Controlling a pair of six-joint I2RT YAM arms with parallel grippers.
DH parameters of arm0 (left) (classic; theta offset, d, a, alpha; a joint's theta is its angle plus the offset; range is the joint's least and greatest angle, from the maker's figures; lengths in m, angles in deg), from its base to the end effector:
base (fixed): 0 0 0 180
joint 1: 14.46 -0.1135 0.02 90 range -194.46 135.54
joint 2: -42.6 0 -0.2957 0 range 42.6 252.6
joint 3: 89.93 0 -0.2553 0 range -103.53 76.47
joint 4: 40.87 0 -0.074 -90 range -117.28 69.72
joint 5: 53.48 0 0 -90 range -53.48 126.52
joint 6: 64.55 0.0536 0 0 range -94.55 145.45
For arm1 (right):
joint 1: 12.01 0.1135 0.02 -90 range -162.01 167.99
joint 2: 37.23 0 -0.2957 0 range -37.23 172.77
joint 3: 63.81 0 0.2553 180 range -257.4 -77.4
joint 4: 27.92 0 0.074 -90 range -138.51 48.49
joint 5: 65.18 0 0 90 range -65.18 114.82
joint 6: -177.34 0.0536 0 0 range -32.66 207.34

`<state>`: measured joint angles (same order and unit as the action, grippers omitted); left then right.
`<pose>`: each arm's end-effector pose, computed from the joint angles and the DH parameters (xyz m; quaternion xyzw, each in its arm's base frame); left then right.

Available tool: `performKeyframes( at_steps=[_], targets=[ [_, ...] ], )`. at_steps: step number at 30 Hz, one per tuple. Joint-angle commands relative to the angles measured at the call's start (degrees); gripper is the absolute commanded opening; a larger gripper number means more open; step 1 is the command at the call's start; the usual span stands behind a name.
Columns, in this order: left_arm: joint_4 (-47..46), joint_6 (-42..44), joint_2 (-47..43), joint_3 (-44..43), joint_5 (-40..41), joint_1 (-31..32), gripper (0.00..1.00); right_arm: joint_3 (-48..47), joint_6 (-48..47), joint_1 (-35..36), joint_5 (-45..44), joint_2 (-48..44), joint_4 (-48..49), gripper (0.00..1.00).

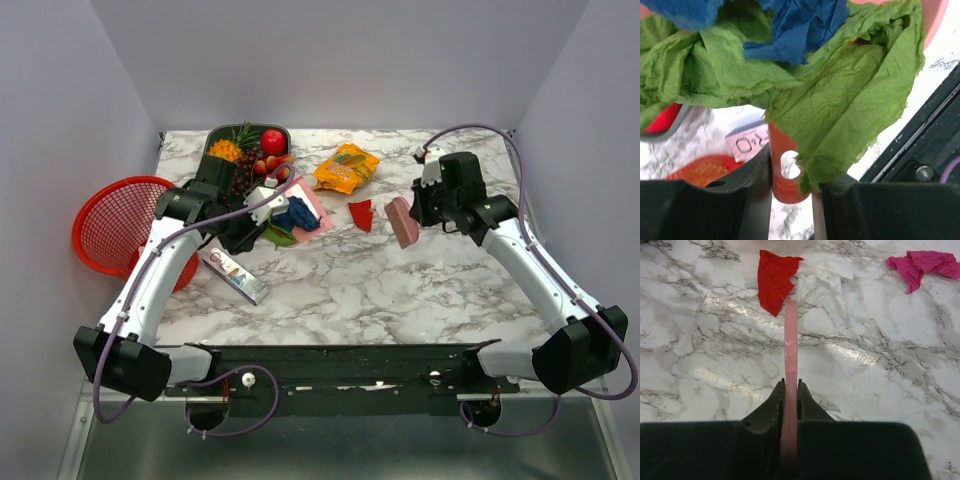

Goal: Sweep away the paper scraps from the table

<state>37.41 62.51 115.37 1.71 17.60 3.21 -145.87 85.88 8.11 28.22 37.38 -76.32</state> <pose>0.2191 -0.0881 0.3537 0.4750 0.8334 -0.1182 0.2564 0.2721 0.1031 0.3481 -0.1823 0.8910 0.0939 0.4050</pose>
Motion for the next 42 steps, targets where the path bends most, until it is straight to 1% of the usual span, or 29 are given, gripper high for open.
performKeyframes(
  at_steps=[1,3,5,10,14,17,18,19,21,27,36,40,41,42],
  targets=[
    [8.08,0.82,0.09,-7.49,-0.77,-5.36,0.0,1.23,3.03,-0.34,4.06,-1.22,-1.84,0.0],
    [10.98,0.82,0.18,-9.86,-0.68,-7.72,0.0,1.67,3.65,-0.34,5.03,-1.22,-2.28,0.01],
    [13.0,0.91,-0.26,-10.93,0.63,-8.7,0.0,2.2,4.17,-0.34,6.17,-1.05,-2.37,0.01],
    [15.55,1.44,-2.37,-12.69,3.45,-11.16,0.0,2.64,4.88,-0.34,8.29,1.14,-1.05,0.01],
    [18.54,0.91,-2.37,-15.14,4.76,-14.23,0.0,0.01,5.06,-0.34,9.78,3.69,-1.84,0.01],
    [21.69,0.56,-1.85,-18.83,4.42,-17.13,0.0,-1.58,4.53,-0.26,9.79,5.63,-2.9,0.01],
    [22.06,0.12,-1.93,-20.06,4.24,-17.23,0.0,-2.45,4.36,-0.34,9.78,6.24,-3.16,0.01],
    [22.06,-0.32,-2.63,-20.33,4.5,-18.97,0.0,-2.81,4.27,-0.34,9.78,6.69,-3.68,0.0],
    [22.15,-0.76,-3.6,-20.07,5.2,-20.47,0.0,-3.86,4.27,-0.34,10.31,8.17,-4.3,0.0],
    [22.15,0.29,-7.2,-17.53,10.03,-23.91,0.0,-5.27,5.76,-0.34,13.21,10.29,-5.18,0.01],
    [22.15,5.74,-8.7,-16.65,11.79,-36.03,0.0,-6.85,6.46,-0.34,14.0,12.49,-5.8,0.01],
    [22.06,10.31,-9.14,-15.77,13.38,-41.83,0.0,-7.03,6.64,-0.34,14.27,13.02,-5.62,0.01],
    [22.15,12.75,-8.97,-15.68,13.73,-43.06,0.0,-6.94,6.81,-0.34,14.44,13.02,-5.71,0.0],
    [22.15,13.99,-8.79,-15.94,14.17,-45.68,0.0,-6.94,6.9,-0.34,14.44,13.02,-5.62,0.01]
  ],
)
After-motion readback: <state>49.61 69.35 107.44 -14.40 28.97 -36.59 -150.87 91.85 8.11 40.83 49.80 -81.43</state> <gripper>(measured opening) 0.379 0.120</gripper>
